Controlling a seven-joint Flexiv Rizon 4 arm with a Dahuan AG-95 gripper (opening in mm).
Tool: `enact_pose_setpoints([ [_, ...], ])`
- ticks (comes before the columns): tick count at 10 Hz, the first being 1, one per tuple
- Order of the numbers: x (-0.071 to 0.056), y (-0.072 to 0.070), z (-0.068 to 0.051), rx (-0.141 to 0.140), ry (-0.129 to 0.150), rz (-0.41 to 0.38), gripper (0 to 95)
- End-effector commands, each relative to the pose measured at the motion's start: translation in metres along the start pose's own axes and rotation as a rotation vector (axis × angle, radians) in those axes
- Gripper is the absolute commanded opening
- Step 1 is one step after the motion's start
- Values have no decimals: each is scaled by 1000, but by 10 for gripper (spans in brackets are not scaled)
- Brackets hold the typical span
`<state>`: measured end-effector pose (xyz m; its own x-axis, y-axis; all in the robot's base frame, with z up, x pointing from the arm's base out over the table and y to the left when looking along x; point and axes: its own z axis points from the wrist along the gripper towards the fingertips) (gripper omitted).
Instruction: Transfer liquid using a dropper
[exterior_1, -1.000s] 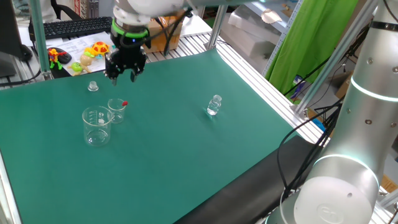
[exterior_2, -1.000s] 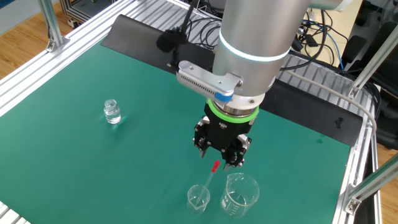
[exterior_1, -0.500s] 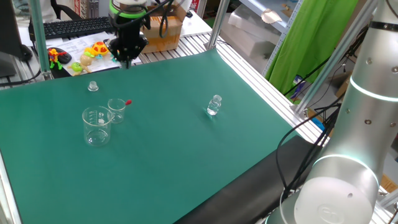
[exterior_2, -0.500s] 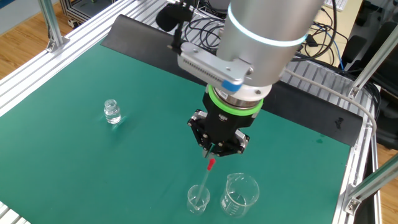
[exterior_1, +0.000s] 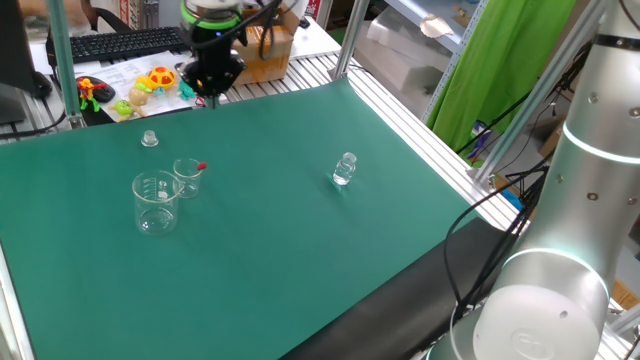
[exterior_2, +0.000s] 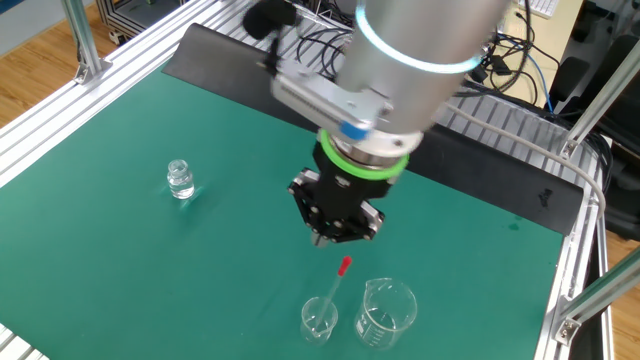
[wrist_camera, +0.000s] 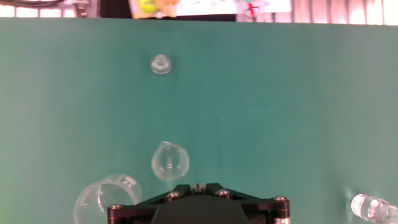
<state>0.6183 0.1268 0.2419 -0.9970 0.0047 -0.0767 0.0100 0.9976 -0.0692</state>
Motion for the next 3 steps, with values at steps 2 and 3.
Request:
enact_pose_setpoints([
  [2, 1, -4, 2, -17, -1, -5, 0],
  [3, 0, -4, 2, -23, -1, -1, 0],
])
